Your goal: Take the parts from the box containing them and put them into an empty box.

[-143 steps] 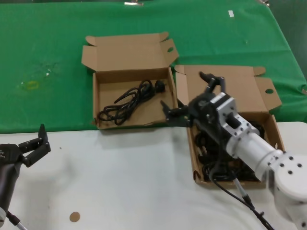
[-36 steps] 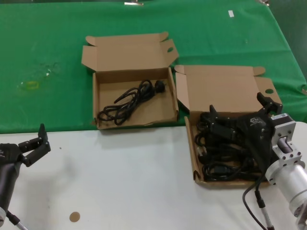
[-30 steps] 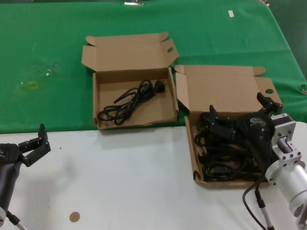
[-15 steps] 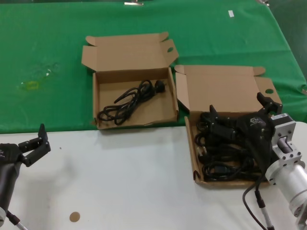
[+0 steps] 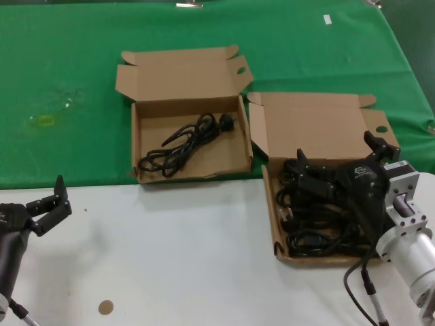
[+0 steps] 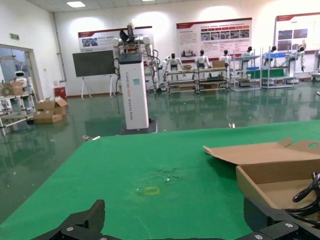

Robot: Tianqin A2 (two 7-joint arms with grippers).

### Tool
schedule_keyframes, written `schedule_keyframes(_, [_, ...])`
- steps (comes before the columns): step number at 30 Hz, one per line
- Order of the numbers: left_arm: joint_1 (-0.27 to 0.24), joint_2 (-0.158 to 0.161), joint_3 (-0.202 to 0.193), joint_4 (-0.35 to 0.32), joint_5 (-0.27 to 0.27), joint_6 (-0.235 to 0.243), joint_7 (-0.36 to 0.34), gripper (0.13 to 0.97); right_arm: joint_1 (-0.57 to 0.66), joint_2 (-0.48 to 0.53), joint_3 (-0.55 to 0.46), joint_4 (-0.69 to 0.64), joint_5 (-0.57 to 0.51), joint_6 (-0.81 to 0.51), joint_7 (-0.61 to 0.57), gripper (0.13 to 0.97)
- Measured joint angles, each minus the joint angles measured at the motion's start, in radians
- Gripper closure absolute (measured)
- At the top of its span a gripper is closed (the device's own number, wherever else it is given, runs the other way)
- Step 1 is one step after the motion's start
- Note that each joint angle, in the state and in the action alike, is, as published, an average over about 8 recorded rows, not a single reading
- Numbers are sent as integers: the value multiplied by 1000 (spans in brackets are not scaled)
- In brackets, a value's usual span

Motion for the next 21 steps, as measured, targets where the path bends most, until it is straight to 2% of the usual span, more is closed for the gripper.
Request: schedule_keyframes(21, [0, 0, 0, 0, 0, 0, 0, 132, 0, 0, 0, 0, 0, 0, 0, 129])
